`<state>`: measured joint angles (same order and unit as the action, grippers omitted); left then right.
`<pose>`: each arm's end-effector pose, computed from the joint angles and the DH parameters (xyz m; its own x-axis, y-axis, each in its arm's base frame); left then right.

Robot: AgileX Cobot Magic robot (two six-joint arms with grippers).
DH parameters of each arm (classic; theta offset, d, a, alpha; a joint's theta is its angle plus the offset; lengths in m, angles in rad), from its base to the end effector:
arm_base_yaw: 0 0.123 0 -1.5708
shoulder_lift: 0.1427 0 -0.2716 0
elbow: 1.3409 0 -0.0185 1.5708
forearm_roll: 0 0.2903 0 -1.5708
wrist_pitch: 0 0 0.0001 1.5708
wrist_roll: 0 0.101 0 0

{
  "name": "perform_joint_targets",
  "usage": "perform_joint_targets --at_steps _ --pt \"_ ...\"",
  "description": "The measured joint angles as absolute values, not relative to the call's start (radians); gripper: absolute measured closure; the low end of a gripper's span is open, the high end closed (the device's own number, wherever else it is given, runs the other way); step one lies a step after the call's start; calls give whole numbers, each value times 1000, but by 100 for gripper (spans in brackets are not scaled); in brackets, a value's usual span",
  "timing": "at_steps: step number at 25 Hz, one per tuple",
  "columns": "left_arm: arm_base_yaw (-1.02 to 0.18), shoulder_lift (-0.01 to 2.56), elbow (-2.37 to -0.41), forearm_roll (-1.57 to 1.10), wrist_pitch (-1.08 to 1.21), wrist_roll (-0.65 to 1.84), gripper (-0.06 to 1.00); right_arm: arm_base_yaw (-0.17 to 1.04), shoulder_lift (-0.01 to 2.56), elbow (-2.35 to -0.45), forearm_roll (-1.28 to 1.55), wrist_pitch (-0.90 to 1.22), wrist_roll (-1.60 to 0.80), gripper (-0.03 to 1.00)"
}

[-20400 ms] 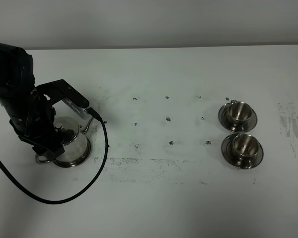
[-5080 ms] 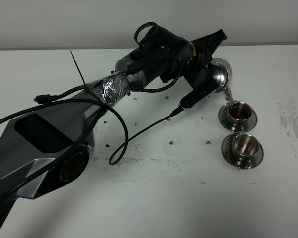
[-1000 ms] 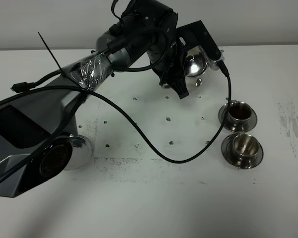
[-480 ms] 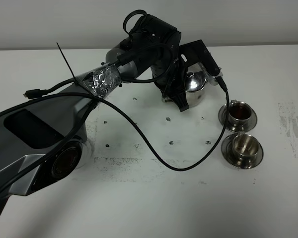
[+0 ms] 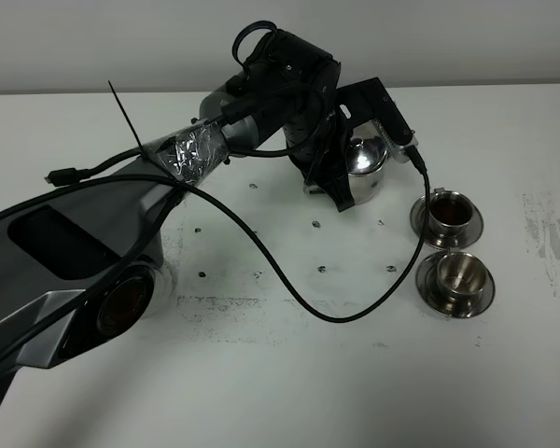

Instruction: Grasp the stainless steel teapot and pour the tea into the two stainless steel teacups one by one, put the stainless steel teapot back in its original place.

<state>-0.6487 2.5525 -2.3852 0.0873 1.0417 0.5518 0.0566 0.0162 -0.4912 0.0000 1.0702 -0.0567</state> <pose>0.4665 -0.3441 0.1448 -0.2702 0.9072 -0.3224 0.8796 0.3688 0.3005 0.0557 0.0032 0.2872 -0.4817 -0.0841 -0.8723 -0.0840 0.9952 -0.0495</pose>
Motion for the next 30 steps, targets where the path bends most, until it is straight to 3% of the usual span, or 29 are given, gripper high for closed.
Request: perform_joint_targets --at_steps 14,30 --pt "-680 2462 -2385 82 1192 546 76 57 16 -491 0 1070 -57 46" --pt "-696 2410 -2385 65 1193 545 76 57 16 -491 0 1069 -57 46"
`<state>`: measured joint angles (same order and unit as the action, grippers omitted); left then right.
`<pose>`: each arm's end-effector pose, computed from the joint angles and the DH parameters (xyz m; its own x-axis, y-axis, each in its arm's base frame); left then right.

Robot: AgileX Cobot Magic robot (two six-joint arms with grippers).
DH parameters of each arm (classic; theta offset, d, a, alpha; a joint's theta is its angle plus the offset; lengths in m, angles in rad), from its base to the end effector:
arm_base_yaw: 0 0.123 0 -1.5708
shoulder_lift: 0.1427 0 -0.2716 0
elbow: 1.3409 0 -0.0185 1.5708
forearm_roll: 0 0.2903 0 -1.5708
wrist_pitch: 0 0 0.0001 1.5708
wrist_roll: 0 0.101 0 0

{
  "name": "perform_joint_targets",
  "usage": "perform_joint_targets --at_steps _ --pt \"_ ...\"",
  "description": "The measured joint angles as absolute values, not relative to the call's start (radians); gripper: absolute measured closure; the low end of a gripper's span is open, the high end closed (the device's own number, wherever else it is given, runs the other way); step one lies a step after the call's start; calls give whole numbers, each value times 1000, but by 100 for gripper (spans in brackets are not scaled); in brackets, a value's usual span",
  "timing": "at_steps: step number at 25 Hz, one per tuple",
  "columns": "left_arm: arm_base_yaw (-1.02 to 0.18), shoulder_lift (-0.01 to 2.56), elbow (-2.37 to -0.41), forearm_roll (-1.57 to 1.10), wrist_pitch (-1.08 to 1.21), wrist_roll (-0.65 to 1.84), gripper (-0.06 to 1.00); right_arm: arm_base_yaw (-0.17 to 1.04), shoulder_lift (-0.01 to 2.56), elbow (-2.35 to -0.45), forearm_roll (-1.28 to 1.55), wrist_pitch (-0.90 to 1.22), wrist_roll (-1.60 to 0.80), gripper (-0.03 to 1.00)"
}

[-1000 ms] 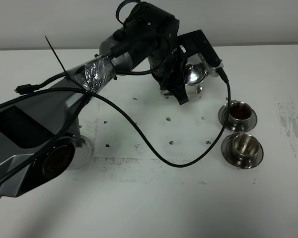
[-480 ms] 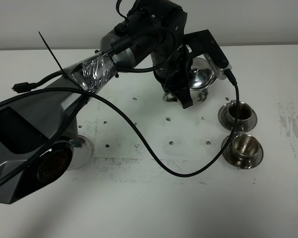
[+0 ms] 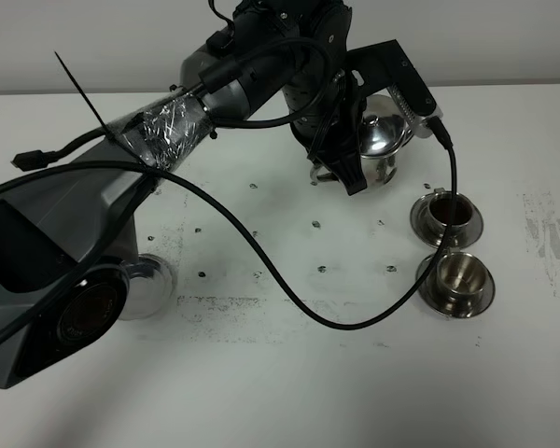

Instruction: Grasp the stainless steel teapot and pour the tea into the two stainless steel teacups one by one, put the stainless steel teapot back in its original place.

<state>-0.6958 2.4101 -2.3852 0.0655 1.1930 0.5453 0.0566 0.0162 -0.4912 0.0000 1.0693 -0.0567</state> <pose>0.4317 -0.3526 0.2192 -0.2504 0.9103 -0.3297 0.8964 0.3466 0.2764 0.0557 0.0032 0.2872 -0.4809 -0.0840 -0.8727 -0.0840 0.9952 -0.0495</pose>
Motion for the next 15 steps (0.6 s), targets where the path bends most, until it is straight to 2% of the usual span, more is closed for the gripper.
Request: perform_joint_targets --at_steps 11,15 --pt "-679 2362 -2378 58 1193 542 76 57 16 -491 0 1069 -57 46" --pt "-678 2287 -2229 62 1110 541 76 57 16 -491 0 1069 -57 46"
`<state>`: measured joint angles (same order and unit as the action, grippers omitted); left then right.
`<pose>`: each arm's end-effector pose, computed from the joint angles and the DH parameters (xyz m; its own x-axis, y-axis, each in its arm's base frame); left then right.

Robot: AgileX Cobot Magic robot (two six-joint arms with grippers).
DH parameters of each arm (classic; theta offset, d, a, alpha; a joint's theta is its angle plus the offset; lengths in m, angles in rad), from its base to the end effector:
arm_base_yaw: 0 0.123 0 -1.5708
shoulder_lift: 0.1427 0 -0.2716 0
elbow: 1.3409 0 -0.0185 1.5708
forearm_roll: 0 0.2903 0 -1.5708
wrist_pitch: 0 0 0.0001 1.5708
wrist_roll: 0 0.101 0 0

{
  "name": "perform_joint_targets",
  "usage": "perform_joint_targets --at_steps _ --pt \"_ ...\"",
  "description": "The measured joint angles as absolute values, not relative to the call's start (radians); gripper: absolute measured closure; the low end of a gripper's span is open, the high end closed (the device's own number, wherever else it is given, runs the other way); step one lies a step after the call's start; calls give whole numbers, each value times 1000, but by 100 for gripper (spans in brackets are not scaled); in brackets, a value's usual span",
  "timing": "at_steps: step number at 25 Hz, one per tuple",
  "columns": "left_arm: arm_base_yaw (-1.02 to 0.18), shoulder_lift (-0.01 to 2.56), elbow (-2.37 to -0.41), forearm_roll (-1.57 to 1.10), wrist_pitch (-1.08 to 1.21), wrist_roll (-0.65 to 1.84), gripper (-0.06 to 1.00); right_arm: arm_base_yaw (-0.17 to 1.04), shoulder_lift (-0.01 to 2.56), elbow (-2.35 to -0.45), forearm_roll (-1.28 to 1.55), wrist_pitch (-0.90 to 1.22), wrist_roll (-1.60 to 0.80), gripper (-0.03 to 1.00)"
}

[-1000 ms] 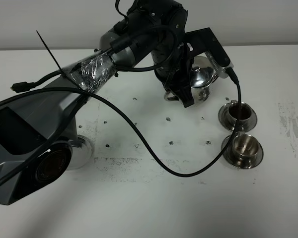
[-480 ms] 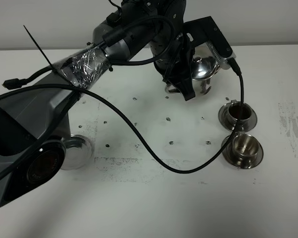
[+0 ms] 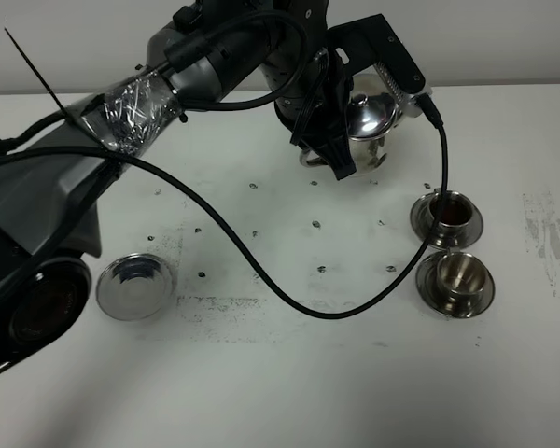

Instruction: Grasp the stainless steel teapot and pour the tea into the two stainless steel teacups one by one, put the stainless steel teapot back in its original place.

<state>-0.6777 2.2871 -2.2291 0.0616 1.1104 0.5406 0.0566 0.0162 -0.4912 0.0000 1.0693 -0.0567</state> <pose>0.4263 -0.3359 0.2384 -0.2534 0.8935 -0.3708 0.8804 0.3719 0.2943 0.0557 0.0032 0.2872 -0.4809 -0.0840 -0.8727 -0.0840 0.9952 -0.0495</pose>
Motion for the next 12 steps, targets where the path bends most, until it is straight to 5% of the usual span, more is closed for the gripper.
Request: perform_joint_targets --at_steps 12 --pt "-678 2121 -1743 84 795 615 76 57 16 -491 0 1069 -57 46"
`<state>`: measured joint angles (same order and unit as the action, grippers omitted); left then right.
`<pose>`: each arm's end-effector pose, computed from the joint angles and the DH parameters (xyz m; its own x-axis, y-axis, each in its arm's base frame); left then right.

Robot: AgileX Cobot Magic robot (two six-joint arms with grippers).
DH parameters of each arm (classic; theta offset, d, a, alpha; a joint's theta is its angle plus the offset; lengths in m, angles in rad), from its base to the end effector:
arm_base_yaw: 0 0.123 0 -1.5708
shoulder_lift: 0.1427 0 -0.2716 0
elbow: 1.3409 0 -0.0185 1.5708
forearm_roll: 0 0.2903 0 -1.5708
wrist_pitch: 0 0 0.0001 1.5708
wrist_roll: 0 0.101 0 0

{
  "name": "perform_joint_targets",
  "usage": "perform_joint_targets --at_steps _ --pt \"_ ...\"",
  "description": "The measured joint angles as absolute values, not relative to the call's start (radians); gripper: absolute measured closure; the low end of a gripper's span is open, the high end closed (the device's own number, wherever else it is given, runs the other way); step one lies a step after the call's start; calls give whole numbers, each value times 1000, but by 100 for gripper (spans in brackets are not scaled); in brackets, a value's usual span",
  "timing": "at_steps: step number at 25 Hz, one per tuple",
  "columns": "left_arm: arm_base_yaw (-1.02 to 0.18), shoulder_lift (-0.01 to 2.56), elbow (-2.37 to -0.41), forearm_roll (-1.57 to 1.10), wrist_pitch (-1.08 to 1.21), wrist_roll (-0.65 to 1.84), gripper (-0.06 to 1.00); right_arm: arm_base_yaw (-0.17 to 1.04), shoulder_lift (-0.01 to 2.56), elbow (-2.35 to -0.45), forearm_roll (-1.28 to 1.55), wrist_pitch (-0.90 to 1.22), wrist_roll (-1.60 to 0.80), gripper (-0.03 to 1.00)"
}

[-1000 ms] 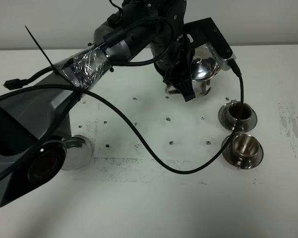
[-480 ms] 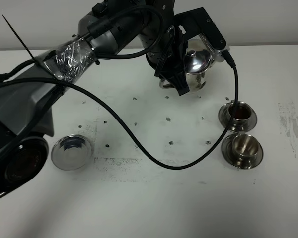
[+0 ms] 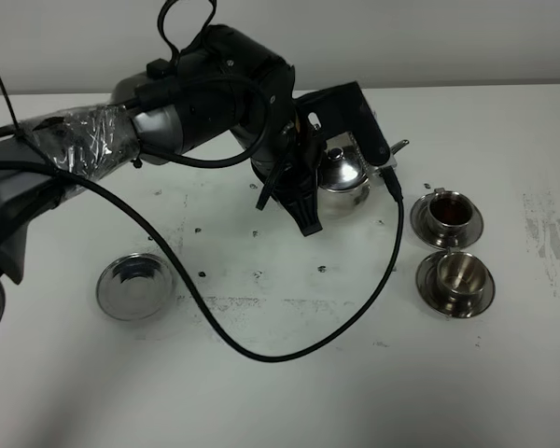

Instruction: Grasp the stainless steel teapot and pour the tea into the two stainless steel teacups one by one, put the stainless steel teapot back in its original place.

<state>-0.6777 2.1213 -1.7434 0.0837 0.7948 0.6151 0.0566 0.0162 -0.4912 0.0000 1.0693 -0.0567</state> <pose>0.3965 -0.3114 0.1773 -0.1610 0.9291 -0.3328 0.9017 0.2756 0.3332 0.0557 0.0032 0.2872 -0.4809 -0.0840 -0.8727 -0.0840 0.9952 -0.0495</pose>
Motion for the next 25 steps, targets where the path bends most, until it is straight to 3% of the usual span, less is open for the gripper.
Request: perform_joint_targets --at_steps 19,25 --pt "-679 2116 -1726 69 799 1249 76 57 16 -491 0 1069 -57 46" --pt "-706 2116 -1726 44 785 1320 76 57 16 -491 0 1069 -57 46"
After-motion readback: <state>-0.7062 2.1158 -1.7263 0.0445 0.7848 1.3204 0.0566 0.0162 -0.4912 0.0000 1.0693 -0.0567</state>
